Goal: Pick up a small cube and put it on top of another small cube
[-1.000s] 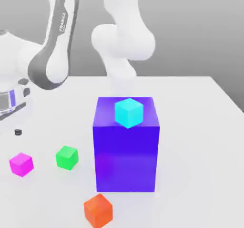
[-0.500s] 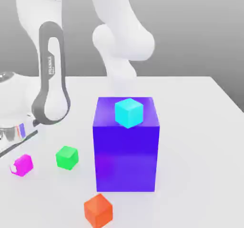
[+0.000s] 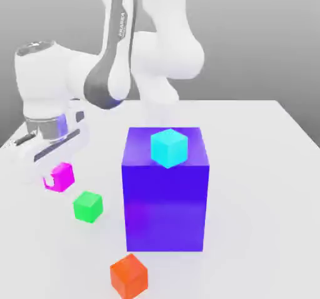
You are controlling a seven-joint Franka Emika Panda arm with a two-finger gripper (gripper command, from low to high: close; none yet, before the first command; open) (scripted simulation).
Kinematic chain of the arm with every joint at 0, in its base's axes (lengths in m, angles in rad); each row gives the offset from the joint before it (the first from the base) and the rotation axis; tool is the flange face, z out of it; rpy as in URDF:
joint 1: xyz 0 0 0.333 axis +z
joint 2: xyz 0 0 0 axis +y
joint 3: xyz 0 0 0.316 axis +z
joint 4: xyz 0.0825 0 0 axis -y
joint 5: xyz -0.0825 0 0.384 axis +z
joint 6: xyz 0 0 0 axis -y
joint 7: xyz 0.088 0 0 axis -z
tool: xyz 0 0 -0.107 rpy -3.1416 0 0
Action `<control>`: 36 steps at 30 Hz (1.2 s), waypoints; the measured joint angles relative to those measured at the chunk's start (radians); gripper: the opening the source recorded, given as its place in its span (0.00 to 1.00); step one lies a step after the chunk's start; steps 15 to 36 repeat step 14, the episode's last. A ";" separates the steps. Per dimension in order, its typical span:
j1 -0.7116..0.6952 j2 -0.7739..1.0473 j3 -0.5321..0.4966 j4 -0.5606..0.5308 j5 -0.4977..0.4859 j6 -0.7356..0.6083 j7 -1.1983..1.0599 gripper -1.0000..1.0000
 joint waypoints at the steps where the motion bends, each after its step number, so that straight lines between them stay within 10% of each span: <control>1: 0.008 -0.035 0.008 -0.027 0.004 -0.008 0.007 0.00; 10: 0.015 0.174 0.022 -0.056 -0.003 0.231 0.026 0.00; 11: 0.016 0.203 0.023 -0.055 0.000 0.259 0.024 1.00; 36: 0.016 0.203 0.023 -0.055 0.000 0.259 0.024 1.00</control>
